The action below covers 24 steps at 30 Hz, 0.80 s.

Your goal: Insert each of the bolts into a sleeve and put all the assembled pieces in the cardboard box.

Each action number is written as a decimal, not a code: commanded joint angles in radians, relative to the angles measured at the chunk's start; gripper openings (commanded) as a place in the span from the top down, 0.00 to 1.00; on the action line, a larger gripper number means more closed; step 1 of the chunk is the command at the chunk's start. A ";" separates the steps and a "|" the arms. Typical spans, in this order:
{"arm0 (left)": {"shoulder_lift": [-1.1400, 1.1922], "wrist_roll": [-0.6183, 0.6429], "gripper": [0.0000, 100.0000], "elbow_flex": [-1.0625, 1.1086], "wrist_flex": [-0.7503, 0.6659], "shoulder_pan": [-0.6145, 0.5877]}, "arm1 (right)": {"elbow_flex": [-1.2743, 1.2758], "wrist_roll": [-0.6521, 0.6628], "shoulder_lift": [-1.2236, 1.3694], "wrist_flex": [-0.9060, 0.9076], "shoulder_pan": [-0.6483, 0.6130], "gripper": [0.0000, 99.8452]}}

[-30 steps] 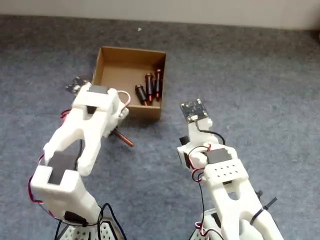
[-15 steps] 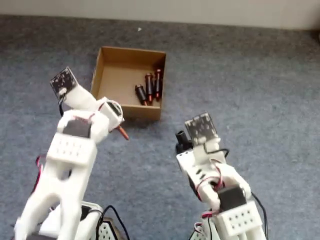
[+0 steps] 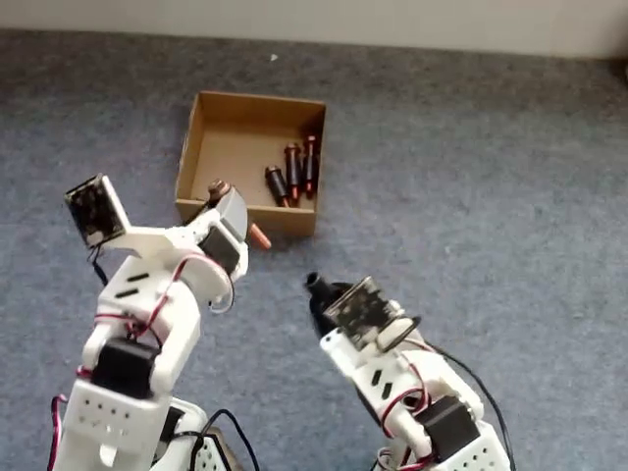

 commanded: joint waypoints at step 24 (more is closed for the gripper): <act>-0.506 -0.054 1.00 0.320 0.008 0.171 | -0.016 0.018 -0.019 -0.133 -0.074 0.99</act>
